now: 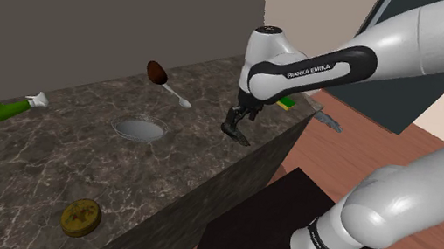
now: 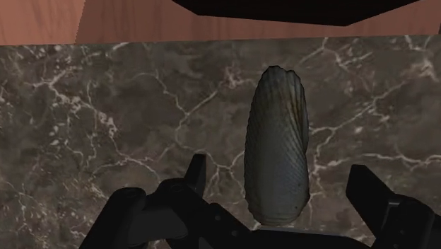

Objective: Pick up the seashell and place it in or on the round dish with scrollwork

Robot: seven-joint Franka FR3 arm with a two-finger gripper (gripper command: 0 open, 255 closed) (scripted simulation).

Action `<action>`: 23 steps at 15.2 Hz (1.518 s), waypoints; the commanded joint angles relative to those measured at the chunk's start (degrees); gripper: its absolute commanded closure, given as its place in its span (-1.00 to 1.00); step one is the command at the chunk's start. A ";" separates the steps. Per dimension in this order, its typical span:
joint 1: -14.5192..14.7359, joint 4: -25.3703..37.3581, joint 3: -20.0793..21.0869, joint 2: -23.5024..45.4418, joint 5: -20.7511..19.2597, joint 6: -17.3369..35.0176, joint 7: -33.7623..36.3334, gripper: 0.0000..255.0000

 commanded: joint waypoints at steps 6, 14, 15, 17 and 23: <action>-0.51 -2.14 -0.01 4.70 -1.29 6.81 1.04 -1.00; -0.55 -2.31 -0.02 5.04 -1.41 7.31 1.11 -1.00; -0.55 -2.31 -0.02 5.03 -1.41 7.30 1.11 -1.00; -0.55 -2.31 -0.02 5.03 -1.41 7.30 1.11 1.00; -0.55 -2.31 -0.02 5.03 -1.41 7.30 1.11 1.00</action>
